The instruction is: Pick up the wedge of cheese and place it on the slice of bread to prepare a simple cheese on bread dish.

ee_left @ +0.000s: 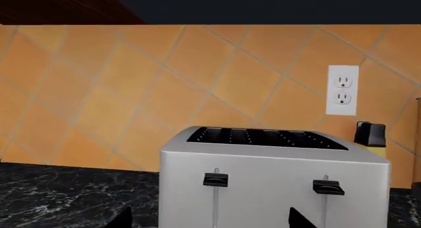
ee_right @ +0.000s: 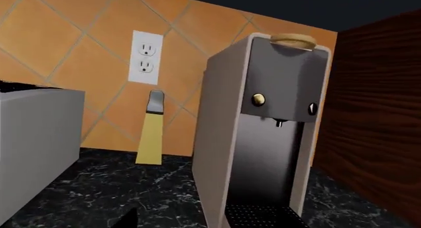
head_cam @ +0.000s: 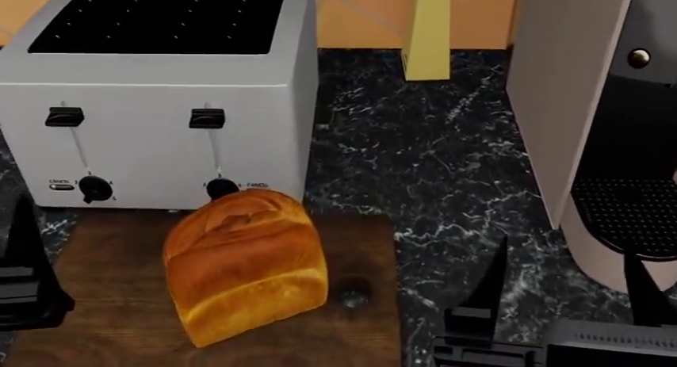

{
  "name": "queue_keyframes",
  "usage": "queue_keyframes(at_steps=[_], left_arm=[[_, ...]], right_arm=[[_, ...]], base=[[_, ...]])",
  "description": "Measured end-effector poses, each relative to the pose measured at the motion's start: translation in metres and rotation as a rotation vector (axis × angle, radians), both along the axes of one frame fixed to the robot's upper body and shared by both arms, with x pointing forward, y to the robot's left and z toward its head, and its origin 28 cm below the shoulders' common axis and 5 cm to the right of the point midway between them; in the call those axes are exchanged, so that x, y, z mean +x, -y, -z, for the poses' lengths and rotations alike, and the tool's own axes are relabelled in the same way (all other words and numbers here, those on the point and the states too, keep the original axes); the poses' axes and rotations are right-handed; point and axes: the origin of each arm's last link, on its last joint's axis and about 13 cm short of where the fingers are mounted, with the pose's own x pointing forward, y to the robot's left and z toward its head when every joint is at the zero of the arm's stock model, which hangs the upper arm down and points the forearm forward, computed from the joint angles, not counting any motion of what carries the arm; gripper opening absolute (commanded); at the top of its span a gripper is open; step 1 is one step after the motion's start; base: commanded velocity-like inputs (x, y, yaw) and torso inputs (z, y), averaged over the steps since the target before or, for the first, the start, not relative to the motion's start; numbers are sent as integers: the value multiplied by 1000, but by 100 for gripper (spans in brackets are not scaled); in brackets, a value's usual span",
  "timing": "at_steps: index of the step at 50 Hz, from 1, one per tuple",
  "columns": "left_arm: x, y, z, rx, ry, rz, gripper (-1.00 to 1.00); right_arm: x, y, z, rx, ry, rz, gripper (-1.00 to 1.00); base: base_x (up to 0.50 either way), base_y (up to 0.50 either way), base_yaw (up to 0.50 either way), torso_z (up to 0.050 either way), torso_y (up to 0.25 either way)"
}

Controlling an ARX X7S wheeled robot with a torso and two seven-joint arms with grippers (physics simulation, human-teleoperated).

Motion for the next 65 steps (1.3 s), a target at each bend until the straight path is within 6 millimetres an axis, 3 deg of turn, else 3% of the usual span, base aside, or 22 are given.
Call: queue_keyframes(at_steps=[52,56,65], left_arm=[[1,4,5,6,-31,45,100],[0,5,7,17,-33,46,100],[2,5,3,42,-63,22,100]], right_arm=[[1,0,4,15,-8,12,100],[9,2,24,22,-63,20,100],[5,0,13,13,-39,7,100]], base=[[24,0,0,0,0],[0,0,0,0,0],[0,0,0,0,0]])
